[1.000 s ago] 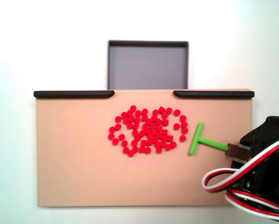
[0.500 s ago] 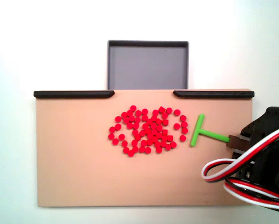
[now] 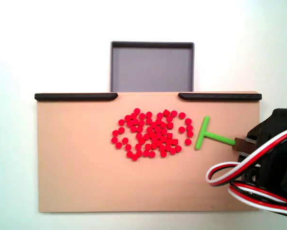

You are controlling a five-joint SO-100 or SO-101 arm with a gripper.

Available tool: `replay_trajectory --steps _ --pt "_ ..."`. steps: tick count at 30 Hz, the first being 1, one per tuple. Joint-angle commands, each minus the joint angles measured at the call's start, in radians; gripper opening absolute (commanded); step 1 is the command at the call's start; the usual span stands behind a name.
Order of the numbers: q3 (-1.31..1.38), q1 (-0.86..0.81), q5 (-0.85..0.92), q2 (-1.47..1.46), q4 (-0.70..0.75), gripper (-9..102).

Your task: Push granules from right to the grey container

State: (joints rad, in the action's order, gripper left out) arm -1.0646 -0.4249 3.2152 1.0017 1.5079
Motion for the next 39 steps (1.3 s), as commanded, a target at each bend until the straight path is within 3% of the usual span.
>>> replay_trajectory --steps 1,39 --pt "0.025 0.014 0.426 0.005 0.000 0" --pt "0.008 0.048 0.377 0.018 0.008 0"
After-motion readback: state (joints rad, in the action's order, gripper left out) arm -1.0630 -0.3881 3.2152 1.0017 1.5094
